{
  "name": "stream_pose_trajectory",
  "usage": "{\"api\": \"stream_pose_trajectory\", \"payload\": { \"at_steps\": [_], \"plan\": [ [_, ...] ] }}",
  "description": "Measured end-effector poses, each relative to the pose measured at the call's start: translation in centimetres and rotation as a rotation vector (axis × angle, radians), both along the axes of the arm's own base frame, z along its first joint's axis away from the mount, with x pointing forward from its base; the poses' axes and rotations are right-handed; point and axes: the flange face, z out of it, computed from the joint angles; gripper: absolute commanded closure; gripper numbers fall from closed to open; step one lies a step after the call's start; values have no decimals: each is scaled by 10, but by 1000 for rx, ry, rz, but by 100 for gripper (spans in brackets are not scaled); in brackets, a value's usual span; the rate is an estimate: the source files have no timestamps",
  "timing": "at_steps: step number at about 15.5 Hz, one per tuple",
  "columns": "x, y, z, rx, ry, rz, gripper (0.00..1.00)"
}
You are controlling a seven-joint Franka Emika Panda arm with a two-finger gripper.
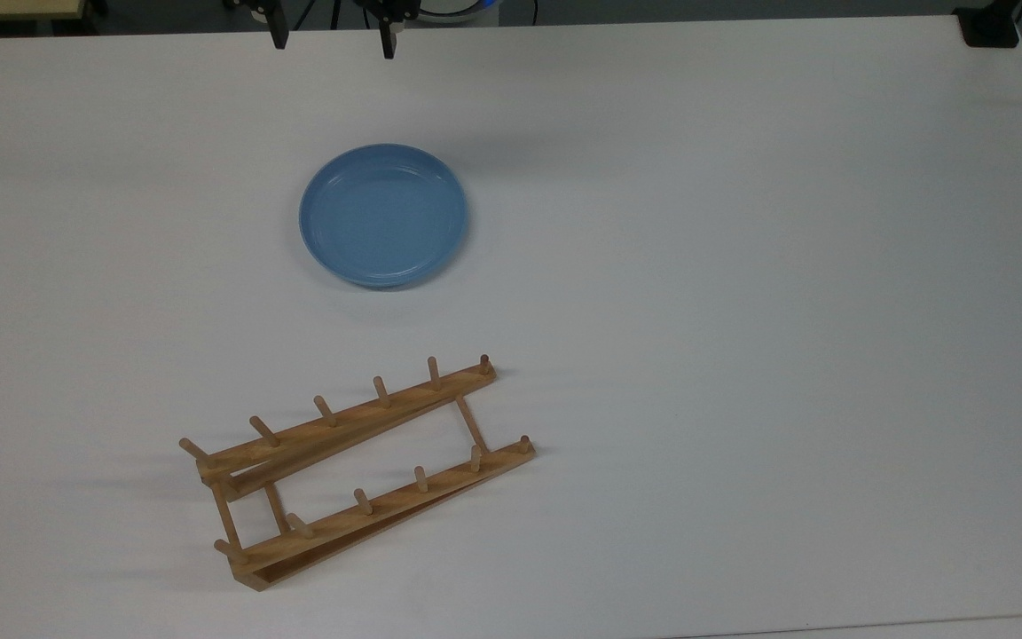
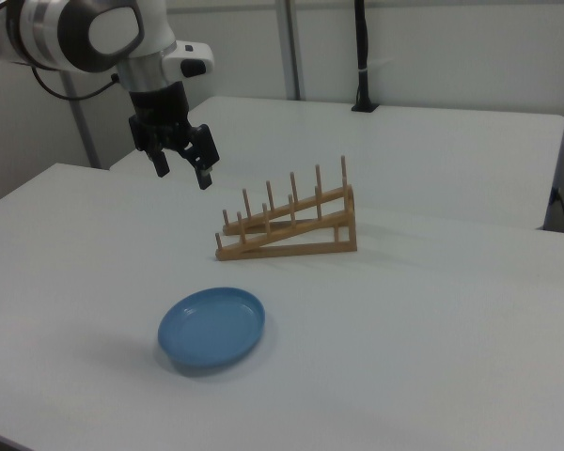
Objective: Place plate in plate rack
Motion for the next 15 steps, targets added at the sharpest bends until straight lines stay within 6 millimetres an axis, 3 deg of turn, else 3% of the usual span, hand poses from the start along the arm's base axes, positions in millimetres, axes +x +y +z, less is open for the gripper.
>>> {"api": "stream_pose_trajectory", "payload": {
  "at_steps": [12, 15],
  "plan": [
    [0, -5, 0, -1, 0, 12, 0],
    [-2, -12, -1, -26, 13, 217, 0]
  ]
}}
